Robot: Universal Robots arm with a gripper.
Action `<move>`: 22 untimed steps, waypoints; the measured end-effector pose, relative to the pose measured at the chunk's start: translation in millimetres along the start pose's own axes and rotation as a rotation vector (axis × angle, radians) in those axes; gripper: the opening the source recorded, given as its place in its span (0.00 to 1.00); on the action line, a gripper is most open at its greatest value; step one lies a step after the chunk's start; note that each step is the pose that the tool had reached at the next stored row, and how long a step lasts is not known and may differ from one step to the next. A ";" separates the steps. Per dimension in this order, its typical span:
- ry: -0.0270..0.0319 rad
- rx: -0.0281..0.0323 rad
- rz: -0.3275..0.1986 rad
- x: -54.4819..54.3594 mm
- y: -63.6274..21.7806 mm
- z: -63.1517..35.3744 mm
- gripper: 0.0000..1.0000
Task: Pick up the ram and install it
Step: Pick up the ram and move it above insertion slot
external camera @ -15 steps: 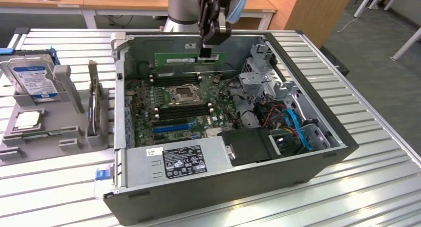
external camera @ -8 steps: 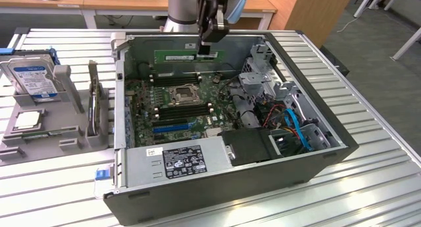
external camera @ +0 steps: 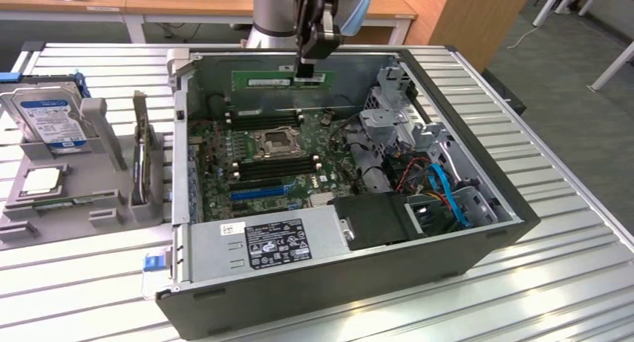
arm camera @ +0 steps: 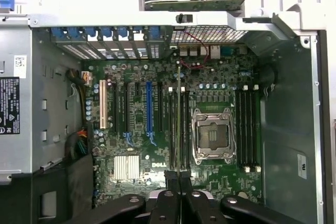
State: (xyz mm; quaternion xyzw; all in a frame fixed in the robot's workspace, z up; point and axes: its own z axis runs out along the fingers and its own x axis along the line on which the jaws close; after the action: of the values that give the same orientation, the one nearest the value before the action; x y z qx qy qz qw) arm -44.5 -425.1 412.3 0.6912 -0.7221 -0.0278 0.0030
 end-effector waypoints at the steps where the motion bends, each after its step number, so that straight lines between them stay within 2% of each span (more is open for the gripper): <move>1: -0.0001 0.0000 0.000 -1.0 0.0 0.2 0.11; 16: -0.0010 -0.0001 0.000 -18.4 0.6 4.2 0.11; 22: -0.0010 -0.0001 0.000 -20.5 0.7 4.5 0.11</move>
State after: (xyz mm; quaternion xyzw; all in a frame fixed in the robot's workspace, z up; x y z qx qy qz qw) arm -44.5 -404.4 408.6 0.6913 -0.7221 -0.0282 0.0026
